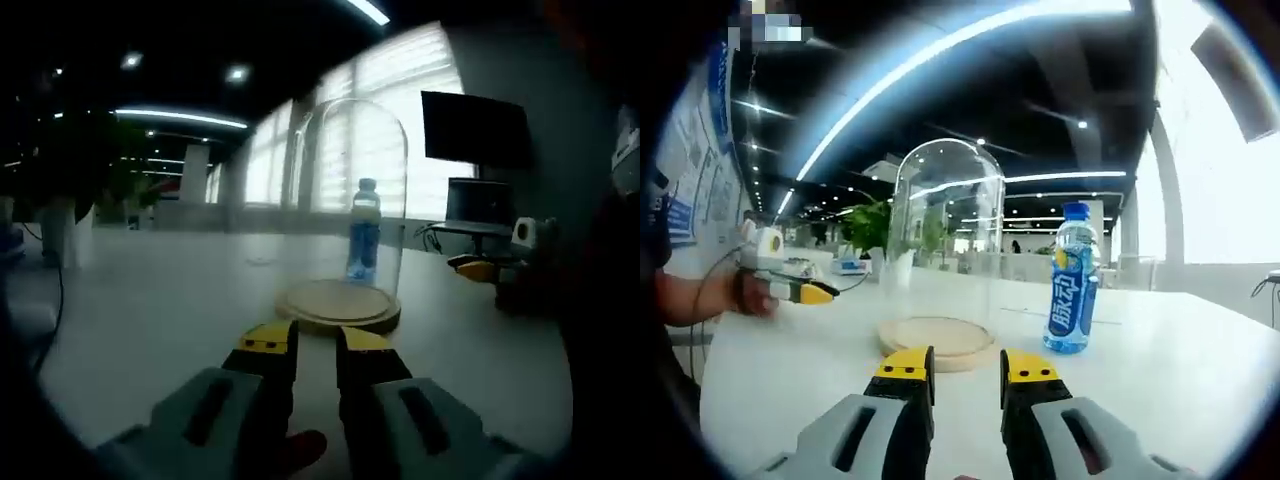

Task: Open the cover put in the Mizone put the cover back on

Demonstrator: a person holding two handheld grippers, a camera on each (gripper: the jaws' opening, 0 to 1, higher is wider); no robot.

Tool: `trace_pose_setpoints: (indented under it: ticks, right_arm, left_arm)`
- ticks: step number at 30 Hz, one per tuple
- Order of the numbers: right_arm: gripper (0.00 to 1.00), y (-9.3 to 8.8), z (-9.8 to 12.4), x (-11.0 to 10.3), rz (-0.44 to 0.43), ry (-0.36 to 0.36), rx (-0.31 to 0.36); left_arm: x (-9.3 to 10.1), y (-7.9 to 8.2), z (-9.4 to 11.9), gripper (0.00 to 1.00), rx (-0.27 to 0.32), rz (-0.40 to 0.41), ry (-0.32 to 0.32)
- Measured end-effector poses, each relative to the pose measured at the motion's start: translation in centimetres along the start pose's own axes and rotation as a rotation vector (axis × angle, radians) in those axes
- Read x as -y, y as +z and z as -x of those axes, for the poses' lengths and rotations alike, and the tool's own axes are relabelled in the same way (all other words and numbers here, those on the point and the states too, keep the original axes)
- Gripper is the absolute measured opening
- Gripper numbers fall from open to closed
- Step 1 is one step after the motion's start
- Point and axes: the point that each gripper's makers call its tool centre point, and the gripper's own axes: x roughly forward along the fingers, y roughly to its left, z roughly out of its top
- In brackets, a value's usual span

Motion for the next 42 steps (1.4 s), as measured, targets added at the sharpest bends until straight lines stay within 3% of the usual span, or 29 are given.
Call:
trace_pose_setpoints:
  ticks: [10,13,20,25,42]
  right_arm:
    - [0.16,0.3,0.1,-0.3,0.081,0.000,0.010]
    - [0.11,0.7,0.3,-0.1,0.076,-0.012,0.028]
    - [0.11,0.8,0.3,-0.1,0.078,-0.016,0.029]
    - [0.11,0.9,0.3,0.1,0.063,-0.024,0.032]
    - [0.11,1.1,0.4,0.2,0.009,-0.019,0.045]
  left_arm:
    - [-0.4,0.0,0.0,0.11,-0.005,0.022,0.019]
    - [-0.3,0.0,0.1,0.10,-0.008,0.036,0.017]
    - [-0.4,0.0,0.1,0.10,-0.005,0.027,0.019]
    - [-1.0,0.2,0.2,0.10,0.007,0.067,0.035]
    - [-0.6,0.4,0.3,0.10,0.022,0.029,0.021]
